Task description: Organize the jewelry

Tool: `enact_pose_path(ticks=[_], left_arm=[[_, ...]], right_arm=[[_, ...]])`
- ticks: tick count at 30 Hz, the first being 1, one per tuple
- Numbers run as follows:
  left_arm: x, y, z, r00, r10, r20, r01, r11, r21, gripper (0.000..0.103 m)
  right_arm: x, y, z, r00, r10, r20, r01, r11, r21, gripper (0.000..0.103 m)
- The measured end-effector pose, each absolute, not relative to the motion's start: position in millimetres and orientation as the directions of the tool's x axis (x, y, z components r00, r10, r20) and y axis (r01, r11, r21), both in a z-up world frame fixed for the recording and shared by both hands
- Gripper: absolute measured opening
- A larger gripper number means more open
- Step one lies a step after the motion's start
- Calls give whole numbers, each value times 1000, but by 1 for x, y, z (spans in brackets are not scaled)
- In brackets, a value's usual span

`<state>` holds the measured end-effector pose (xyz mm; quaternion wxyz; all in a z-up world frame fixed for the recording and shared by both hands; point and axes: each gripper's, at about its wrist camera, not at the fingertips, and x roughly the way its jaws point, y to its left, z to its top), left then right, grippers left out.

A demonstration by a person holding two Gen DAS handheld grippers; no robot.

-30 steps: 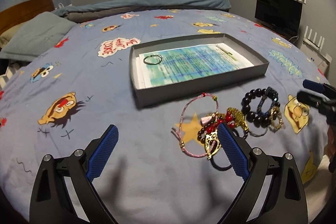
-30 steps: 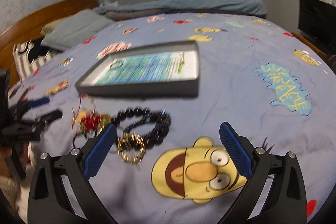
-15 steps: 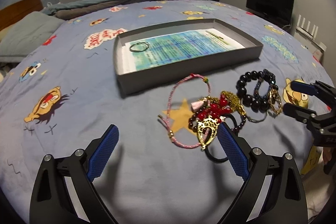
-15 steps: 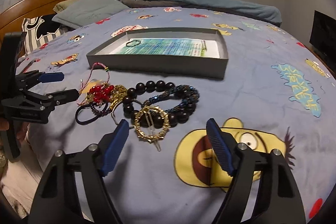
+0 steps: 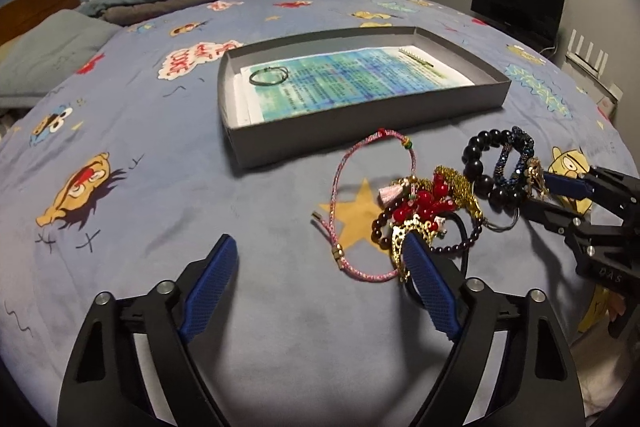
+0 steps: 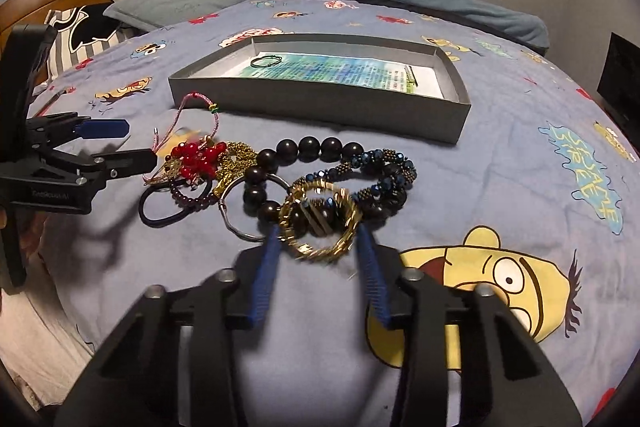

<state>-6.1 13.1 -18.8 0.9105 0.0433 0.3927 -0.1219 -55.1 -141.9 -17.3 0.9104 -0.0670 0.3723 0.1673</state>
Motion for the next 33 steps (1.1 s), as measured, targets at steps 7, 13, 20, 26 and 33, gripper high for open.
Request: enact_pose_path(ticks=[7,13,20,26,33], left_arm=[[-6,7,-17,647,-247,-722,300,952,-56,65],[-11,-21,-17,642,-278,-715,387,922,-11,57],[-2,-30,-22,639,-280,-717,403,915,2,32],[-2,-28,-22,643,-267,-718,398,917,14,12],[-10,-22,-12,679,-281,-679,395,919,15,3]], right_arm=[[-58,-147,-10,680,268,-682,-353,935,15,37],[-57,-153,-8,682,269,-681,-339,940,32,37],[-58,-153,-8,681,275,-679,-348,937,30,37],[-59,-155,-7,682,276,-677,-345,938,35,37],[-59,-156,-6,688,277,-671,-344,938,34,37]])
